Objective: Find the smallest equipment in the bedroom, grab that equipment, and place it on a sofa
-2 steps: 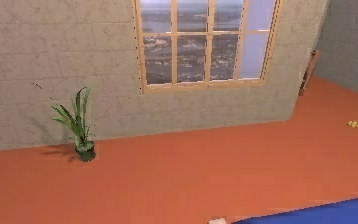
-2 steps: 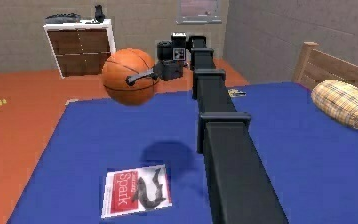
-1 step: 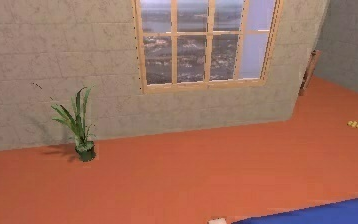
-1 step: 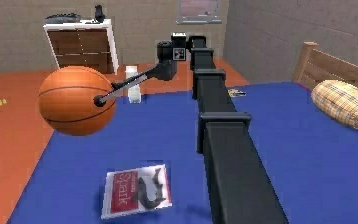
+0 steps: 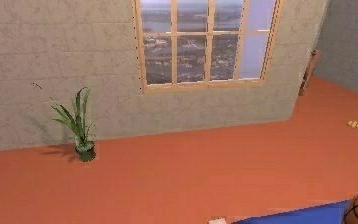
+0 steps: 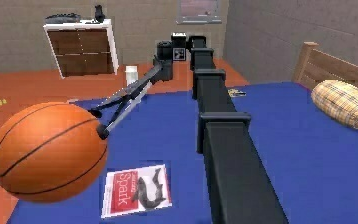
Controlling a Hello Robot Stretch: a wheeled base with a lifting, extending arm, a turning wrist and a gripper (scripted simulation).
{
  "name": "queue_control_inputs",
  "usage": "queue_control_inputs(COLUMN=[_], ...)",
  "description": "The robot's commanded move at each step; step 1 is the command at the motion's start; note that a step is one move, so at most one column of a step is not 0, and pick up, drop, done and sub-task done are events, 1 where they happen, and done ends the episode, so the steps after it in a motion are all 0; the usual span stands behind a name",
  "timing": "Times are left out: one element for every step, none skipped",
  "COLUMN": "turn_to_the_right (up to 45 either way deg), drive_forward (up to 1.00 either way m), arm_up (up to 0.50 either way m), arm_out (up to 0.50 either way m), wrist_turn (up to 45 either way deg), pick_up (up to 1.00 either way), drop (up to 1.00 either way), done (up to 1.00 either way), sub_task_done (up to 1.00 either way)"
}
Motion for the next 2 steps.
queue_control_inputs(turn_to_the_right=[0.0,0.0], drive_forward=[0.0,0.0], arm_up=[0.0,0.0], arm_out=[0.0,-0.42], wrist_turn=[-9.0,0.0], pick_up=[0.0,0.0], drop=[0.0,0.0], done=[0.0,0.0], sub_task_done=[0.0,0.0])
